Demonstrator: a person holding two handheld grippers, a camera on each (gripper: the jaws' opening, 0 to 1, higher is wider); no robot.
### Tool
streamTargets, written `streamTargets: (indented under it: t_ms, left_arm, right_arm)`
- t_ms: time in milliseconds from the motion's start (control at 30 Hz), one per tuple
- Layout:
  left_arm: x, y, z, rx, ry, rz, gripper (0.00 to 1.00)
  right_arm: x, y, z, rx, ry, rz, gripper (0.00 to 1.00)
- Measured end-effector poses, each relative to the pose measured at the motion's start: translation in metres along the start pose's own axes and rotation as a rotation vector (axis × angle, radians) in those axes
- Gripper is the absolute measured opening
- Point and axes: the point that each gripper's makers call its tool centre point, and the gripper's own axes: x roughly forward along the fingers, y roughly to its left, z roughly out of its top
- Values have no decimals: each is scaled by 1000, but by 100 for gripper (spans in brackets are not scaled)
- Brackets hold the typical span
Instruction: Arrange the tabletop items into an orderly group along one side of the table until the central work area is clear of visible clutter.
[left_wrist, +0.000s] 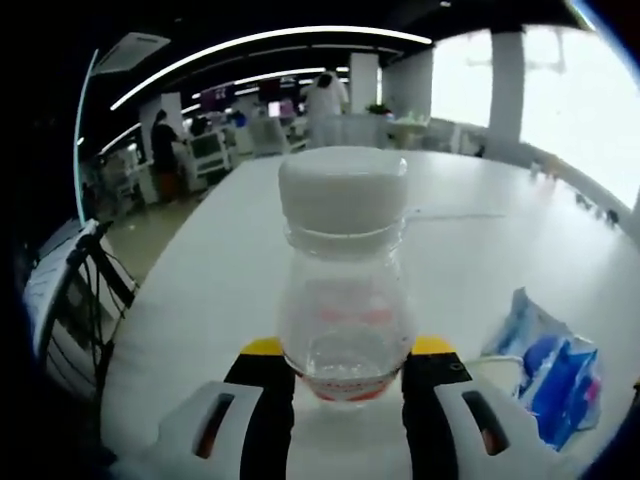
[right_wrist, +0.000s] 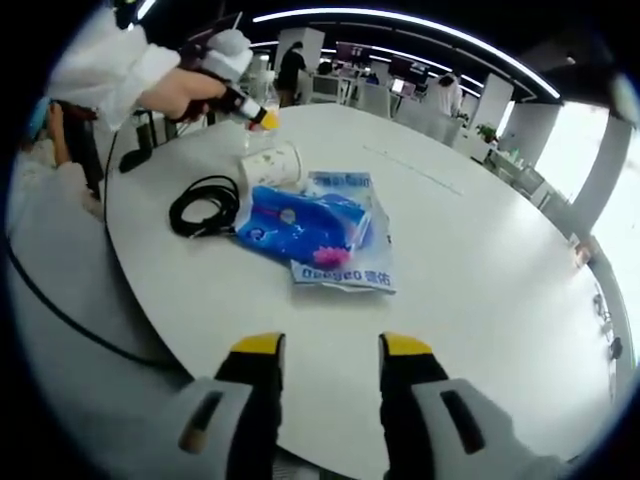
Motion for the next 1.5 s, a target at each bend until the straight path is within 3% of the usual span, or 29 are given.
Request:
streamTargets:
  t_ms: [267,333,467,633,800,1067,1500]
  left_arm:
    - [0,0,0,-7,-5,3,38]
    - [-1,-2,3,-68,-27,-15,39]
    - [-7,5,9,-85,-90,-4,52]
    - [-12,2,2,-113,-88,-70,72]
    - [-21,0,0,-92,-94,-120,80]
    - [-35,-5,0,-73,-101,-177,79]
    - [-60,-1,-5,-24,-100,-215,78]
  right_arm:
    - [0,0,0,2,1,0,36]
    - [0,0,0,3,-2,-1,36]
    - [0,0,0,2,-2,-2,36]
    - [0,0,0,0,-2,0,36]
    - [0,1,1,-1,-3,4,35]
    - [1,2,1,-3,-4,9,35]
    - [1,3,4,-10,-21,13,35]
